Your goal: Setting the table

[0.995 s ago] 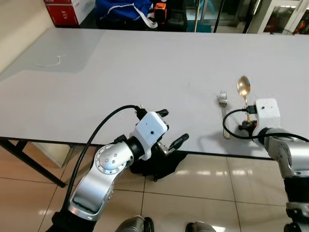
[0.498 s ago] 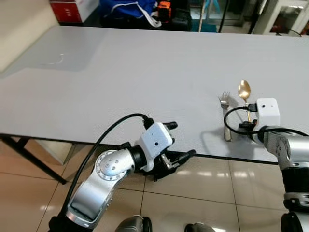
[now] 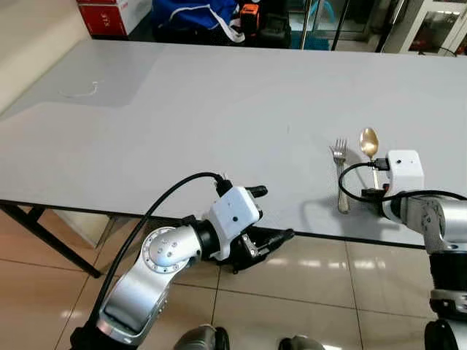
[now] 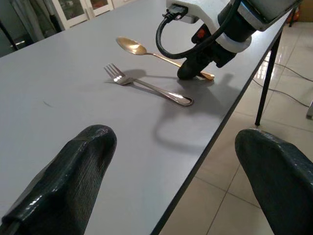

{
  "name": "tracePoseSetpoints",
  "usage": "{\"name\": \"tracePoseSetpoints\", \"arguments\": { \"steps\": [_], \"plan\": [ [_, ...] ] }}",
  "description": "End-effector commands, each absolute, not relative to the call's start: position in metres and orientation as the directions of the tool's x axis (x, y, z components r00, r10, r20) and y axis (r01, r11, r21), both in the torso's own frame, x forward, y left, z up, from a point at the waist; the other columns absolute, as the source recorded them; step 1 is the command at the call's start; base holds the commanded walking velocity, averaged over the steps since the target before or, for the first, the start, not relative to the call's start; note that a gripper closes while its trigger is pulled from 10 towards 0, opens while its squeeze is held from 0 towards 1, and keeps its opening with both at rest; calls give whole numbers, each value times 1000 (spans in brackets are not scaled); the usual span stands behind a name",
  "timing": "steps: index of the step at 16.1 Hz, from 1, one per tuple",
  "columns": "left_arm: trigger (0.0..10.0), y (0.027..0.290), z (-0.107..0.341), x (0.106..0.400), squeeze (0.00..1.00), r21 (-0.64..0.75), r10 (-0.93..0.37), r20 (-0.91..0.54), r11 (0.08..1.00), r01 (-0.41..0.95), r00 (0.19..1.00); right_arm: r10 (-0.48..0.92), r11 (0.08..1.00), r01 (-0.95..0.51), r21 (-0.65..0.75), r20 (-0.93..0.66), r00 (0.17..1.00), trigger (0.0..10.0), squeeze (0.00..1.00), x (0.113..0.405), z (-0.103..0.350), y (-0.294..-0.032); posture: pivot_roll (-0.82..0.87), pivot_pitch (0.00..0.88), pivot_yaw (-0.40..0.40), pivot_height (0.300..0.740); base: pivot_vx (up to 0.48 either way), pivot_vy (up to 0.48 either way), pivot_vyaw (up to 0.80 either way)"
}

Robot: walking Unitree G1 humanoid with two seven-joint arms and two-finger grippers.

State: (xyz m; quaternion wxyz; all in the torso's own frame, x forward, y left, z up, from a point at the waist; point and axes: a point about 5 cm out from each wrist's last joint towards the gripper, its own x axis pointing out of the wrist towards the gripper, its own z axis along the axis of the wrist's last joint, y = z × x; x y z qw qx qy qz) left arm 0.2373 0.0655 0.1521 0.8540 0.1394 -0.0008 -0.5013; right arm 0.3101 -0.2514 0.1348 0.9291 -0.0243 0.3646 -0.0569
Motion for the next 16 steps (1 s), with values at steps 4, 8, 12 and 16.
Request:
{"name": "tracePoseSetpoints", "arguments": {
  "steps": [4,8,12,16],
  "plan": [
    [10000,64,154,235,0,240,-869,-143,434,868,474,-91,996,57,-71,-738,669,10000,0,308,131,-245,-35,63,21,740,0,0,0],
    [10000,64,154,233,0,231,-876,-148,422,877,460,-97,995,75,-63,-752,652,10000,604,309,131,-246,-33,63,19,740,0,0,0],
    [10000,63,154,232,0,225,-880,-148,414,882,451,-99,995,83,-58,-752,652,10000,651,311,131,-247,-33,62,18,740,0,0,0],
    [10000,65,154,233,0,227,-878,-148,418,880,455,-43,999,44,-17,-712,701,10000,0,318,142,-240,-32,57,17,740,0,0,0]
  ]
}}
